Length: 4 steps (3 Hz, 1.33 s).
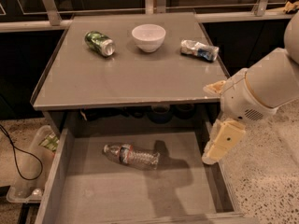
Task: Pick water bottle from top drawer and place on counter
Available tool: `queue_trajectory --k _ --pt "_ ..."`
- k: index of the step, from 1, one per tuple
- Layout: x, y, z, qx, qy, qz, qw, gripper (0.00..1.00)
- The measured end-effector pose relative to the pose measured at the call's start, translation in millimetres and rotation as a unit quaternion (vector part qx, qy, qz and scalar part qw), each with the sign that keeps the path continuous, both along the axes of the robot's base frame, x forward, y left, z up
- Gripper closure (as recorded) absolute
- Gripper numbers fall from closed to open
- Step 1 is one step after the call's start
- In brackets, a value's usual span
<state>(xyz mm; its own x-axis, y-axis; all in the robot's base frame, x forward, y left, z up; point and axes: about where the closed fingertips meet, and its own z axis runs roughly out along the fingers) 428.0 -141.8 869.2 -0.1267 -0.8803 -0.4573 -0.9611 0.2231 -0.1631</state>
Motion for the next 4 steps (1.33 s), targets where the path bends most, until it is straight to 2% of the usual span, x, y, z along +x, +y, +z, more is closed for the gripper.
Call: queue_trajectory --k 1,2,3,4 --pt "-5 15 -19 0.017 0.010 0.013 0.9997 0.00" --pt "-8 51 -65 0.058 0.035 0.040 0.9969 0.00" --pt "-9 80 -113 0.090 0.067 0.065 0.9916 0.00" --pt "-12 97 -147 0.097 0.065 0.072 0.9905 0.00"
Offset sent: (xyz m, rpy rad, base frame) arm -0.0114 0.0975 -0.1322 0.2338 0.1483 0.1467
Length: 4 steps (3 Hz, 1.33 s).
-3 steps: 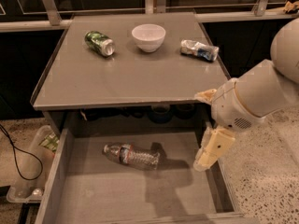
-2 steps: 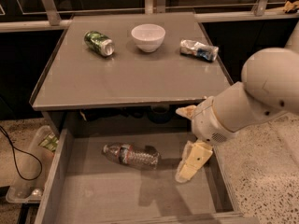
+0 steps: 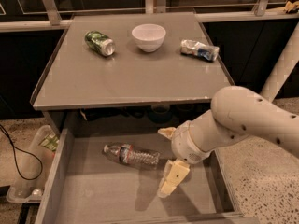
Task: Pick water bottle from top drawer and place on counter
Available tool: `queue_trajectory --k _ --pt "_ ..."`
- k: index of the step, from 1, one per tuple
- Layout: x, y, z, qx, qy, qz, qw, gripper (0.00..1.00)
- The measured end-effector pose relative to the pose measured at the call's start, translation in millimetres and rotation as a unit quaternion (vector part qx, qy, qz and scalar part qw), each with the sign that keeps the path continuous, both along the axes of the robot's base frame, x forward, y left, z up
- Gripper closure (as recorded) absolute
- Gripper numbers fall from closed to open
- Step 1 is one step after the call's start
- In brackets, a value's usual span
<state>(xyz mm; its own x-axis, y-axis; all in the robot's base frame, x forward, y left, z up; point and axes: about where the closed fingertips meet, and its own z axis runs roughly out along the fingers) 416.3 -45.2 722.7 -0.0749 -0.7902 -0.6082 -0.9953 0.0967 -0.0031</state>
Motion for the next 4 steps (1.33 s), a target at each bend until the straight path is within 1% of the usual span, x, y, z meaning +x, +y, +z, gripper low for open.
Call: queue_trajectory --k 1,2,3,4 --pt "7 17 -31 -0.018 -0.022 -0.017 0.9994 0.00" --pt "34 30 -61 -0.043 -0.053 -0.049 0.9965 0.00" --pt "51 38 -55 -0.036 -0.076 -0.069 0.9941 0.00" --pt "44 36 -52 -0.029 -0.072 -0.065 0.9949 0.00"
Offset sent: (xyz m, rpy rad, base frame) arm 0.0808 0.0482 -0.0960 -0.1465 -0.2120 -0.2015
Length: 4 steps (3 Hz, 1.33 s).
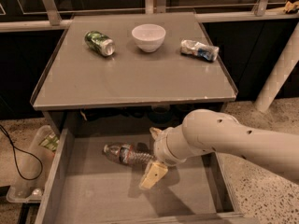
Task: Pick water bottle from top drawer and place on counter
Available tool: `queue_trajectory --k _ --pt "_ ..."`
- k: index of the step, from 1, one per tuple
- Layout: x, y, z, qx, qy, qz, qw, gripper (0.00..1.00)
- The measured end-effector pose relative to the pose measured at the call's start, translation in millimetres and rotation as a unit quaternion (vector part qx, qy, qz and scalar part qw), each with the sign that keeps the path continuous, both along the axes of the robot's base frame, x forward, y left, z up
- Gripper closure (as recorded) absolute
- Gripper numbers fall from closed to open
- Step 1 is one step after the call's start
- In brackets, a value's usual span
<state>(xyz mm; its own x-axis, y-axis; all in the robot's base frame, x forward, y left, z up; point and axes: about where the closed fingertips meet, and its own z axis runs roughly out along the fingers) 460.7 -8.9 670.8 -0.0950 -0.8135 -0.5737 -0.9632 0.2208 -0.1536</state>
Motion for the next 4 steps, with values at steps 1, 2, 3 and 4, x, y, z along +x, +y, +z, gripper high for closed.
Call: queue_trajectory --k 1,2,3,4 --pt "-5 6 3 0.040 -0.010 0.006 0.9991 0.00" --pt "-1 17 -1 0.075 -0.044 0.035 0.9956 0.00" --pt "3 29 -14 0.085 -0.061 0.048 0.9934 0.00" --pt "5 39 -32 0.063 -0.072 0.052 0.9940 0.00"
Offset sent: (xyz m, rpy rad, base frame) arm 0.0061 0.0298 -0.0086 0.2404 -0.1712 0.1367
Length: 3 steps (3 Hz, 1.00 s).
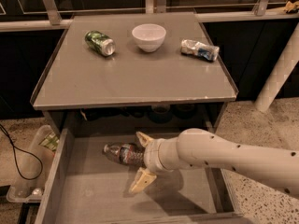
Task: Pick water bottle from top drawer and place on counter
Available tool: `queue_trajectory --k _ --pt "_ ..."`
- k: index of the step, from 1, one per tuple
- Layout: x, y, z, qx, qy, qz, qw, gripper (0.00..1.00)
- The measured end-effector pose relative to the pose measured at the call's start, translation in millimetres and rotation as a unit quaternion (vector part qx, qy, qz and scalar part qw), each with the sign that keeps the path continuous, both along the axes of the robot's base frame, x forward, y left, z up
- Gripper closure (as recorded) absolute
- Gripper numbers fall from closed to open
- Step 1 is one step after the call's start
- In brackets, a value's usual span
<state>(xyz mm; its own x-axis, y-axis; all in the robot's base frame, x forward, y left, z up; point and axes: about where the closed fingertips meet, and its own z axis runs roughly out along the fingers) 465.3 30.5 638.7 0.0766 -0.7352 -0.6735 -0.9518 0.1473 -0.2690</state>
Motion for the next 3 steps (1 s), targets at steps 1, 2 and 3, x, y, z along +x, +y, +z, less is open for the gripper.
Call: queue_trajectory --k 1,2,3 --pt "5.6 11.1 -20.9 -0.025 0.012 0.006 0.9996 0.00" --pt "5.4 19.8 -21.7 -0.026 0.014 0.014 0.9995 0.18" --pt "5.3 18.6 -21.4 -0.026 0.014 0.013 0.9995 0.41"
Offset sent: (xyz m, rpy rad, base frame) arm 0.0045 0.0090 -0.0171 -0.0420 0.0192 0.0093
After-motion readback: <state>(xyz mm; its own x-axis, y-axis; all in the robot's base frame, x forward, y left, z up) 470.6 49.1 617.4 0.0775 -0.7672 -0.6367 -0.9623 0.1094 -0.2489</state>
